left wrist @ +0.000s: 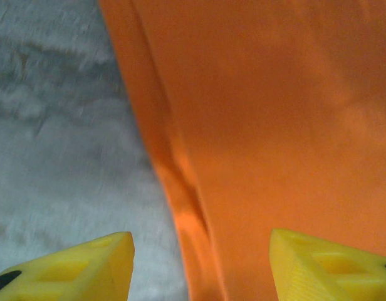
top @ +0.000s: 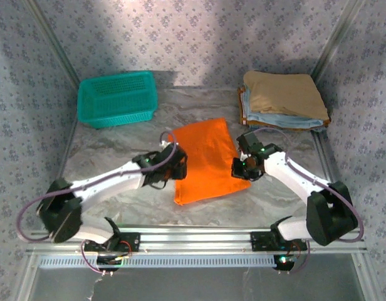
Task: Fold and stack the trousers
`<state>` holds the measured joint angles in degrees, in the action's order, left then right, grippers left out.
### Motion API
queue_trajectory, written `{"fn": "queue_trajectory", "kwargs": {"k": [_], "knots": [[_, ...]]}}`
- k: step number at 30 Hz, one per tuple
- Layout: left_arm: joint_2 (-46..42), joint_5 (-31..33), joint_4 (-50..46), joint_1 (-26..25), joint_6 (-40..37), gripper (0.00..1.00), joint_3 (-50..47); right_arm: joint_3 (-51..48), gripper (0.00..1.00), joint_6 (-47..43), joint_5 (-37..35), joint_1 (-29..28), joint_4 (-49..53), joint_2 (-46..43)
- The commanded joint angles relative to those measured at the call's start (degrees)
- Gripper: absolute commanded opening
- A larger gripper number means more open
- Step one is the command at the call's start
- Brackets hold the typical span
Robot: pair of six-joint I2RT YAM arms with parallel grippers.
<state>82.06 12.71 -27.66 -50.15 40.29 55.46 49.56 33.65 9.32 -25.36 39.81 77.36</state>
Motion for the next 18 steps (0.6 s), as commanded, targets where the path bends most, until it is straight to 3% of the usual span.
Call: {"fn": "queue_trajectory", "kwargs": {"k": [1,11,14,18], "knots": [[8.6,-7.9,6.1,1.1,-7.8,0.58,5.1,-3.7,0.09,1.9,-0.8,0.3,0.7,1.7],[28.9,-17.4,8.8,13.7,-15.1,0.52,19.0,-6.1,0.07,-0.9,-0.7,6.1,-3.2,12.4],[29.2,-19.5,8.4,14.6,-14.5,0.47,16.1,-4.8,0.08,-2.4,0.8,8.5,-3.7,14.0],[21.8,-17.6,9.2,13.7,-11.6,0.47,4.0,1.3,0.07,-3.7,-0.5,9.4,-1.1,17.6]]}}
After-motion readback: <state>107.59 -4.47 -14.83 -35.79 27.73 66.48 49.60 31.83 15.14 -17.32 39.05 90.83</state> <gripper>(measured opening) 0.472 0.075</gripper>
